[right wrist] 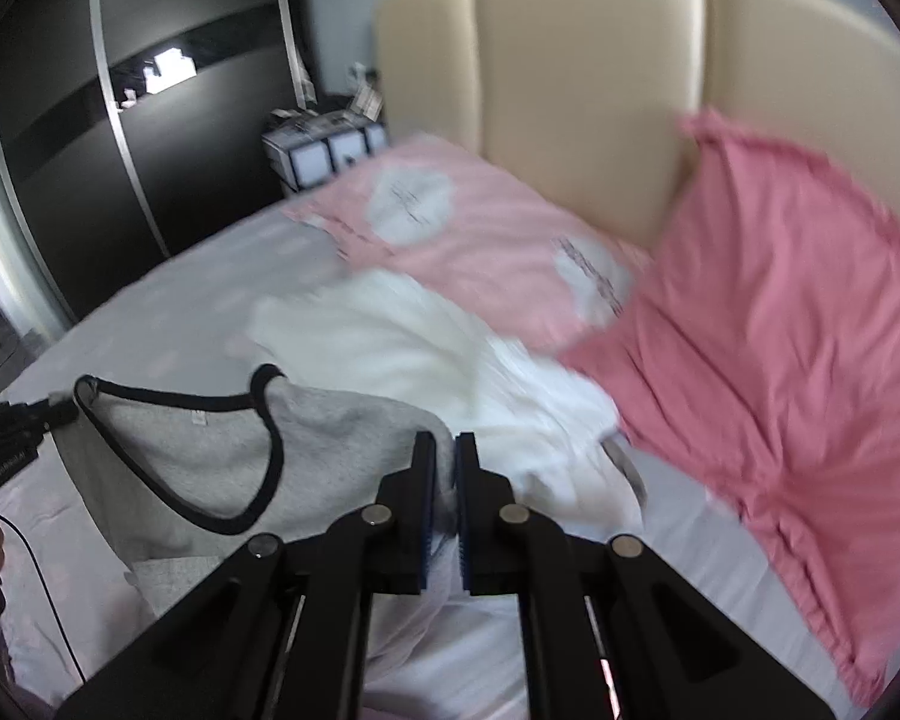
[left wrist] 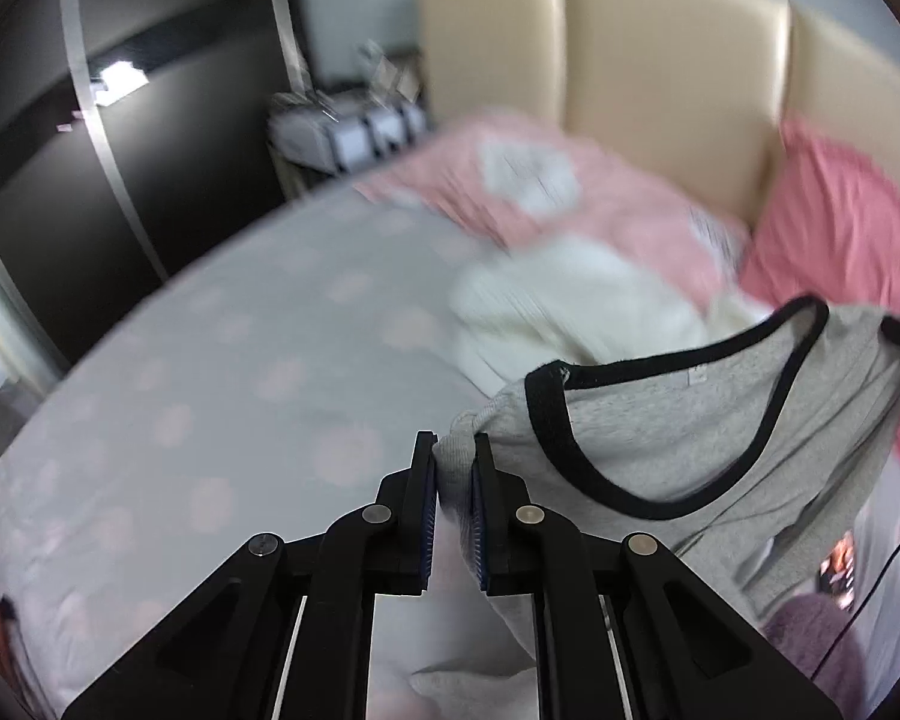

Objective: Fold clothes

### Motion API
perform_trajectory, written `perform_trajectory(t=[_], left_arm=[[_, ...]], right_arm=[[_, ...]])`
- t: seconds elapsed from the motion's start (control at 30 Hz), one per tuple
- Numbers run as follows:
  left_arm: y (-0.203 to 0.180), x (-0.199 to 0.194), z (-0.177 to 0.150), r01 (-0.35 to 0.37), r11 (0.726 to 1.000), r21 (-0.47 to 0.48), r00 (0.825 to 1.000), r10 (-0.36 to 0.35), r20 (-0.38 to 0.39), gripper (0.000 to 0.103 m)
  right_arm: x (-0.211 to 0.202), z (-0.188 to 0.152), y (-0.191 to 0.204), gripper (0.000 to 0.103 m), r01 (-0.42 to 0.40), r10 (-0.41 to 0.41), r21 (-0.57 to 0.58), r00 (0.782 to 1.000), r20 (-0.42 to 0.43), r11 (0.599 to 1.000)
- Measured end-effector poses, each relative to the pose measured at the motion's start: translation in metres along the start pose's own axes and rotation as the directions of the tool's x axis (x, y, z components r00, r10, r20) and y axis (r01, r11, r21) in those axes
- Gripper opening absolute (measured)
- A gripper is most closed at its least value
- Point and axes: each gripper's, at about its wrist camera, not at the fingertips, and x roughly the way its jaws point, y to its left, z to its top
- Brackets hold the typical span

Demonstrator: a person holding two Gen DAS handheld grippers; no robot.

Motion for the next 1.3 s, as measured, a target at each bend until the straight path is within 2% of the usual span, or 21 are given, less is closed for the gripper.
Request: perform_trajectory(t=[0.07,0.13,0.27,0.33,0.53,0.6,0.73,0.9,1.1,1.23,1.3], left_arm=[[0.022,-0.051,0.004,-0.047,0.998,-0.042,0.996,0.050,0.076,0.010],[0.037,-0.095,0.005,-0.098,0.992,-0.074,0.984,0.108,0.144,0.009],[0.067,-0.192,-0.002,-0.187,0.968,-0.170,0.937,0.227,0.264,0.008],[0.081,-0.237,-0.012,-0.226,0.949,-0.221,0.906,0.288,0.311,0.008],[0.106,-0.324,-0.043,-0.277,0.909,-0.310,0.832,0.388,0.396,0.008],[0.109,-0.344,-0.050,-0.294,0.899,-0.324,0.812,0.414,0.412,0.008],[0.113,-0.367,-0.063,-0.314,0.887,-0.339,0.786,0.443,0.432,0.008],[0.111,-0.400,-0.094,-0.307,0.884,-0.352,0.752,0.452,0.481,0.008],[0.093,-0.432,-0.125,-0.284,0.889,-0.360,0.704,0.448,0.551,0.008],[0.082,-0.447,-0.136,-0.284,0.895,-0.343,0.692,0.439,0.573,0.008],[0.080,-0.448,-0.137,-0.282,0.895,-0.344,0.691,0.439,0.574,0.008]], right_arm=[[-0.028,0.016,0.027,0.006,-0.037,0.040,-0.047,0.997,0.061,0.998],[-0.056,0.030,0.054,0.006,-0.075,0.086,-0.094,0.989,0.118,0.993],[-0.110,0.048,0.110,0.006,-0.145,0.182,-0.178,0.959,0.217,0.973],[-0.134,0.055,0.132,0.006,-0.163,0.214,-0.200,0.941,0.262,0.966],[-0.187,0.066,0.181,0.006,-0.200,0.288,-0.264,0.890,0.354,0.944],[-0.198,0.067,0.194,0.006,-0.205,0.304,-0.283,0.878,0.369,0.937],[-0.215,0.065,0.207,0.006,-0.210,0.318,-0.291,0.860,0.400,0.933],[-0.245,0.047,0.198,0.006,-0.222,0.334,-0.284,0.826,0.454,0.933],[-0.286,0.023,0.176,0.006,-0.241,0.353,-0.271,0.775,0.524,0.932],[-0.306,0.014,0.165,0.006,-0.247,0.353,-0.257,0.736,0.577,0.934],[-0.309,0.012,0.166,0.006,-0.245,0.355,-0.262,0.729,0.585,0.934]])
